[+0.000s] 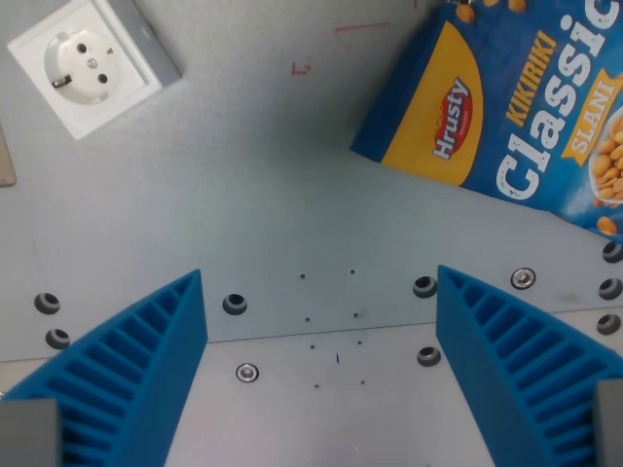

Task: Move in base positive z

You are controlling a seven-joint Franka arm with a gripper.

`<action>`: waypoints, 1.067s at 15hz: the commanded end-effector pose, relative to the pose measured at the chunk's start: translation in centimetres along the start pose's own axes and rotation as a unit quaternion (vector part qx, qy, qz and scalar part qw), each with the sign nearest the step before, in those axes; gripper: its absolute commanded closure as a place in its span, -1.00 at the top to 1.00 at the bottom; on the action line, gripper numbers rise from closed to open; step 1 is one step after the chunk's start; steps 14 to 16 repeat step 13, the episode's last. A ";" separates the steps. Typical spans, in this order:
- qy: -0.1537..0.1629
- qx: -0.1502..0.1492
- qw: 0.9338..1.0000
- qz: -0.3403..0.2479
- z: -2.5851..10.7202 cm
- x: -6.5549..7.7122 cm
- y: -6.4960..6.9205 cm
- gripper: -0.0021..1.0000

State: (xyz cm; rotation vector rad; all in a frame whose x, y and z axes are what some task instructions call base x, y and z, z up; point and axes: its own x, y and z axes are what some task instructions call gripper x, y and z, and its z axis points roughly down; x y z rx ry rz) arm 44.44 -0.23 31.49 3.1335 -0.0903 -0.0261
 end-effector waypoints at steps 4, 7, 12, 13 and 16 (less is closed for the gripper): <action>0.003 0.000 1.000 0.000 -2.3 -0.1 0.0 1.00; 0.003 0.000 1.000 0.000 -3.8 -0.1 0.1 1.00; 0.003 0.000 1.000 0.000 -6.3 -0.1 0.1 1.00; 0.003 0.000 1.000 0.000 -6.8 -0.1 0.1 1.00; 0.003 0.000 1.000 0.000 -6.8 -0.1 0.1 1.00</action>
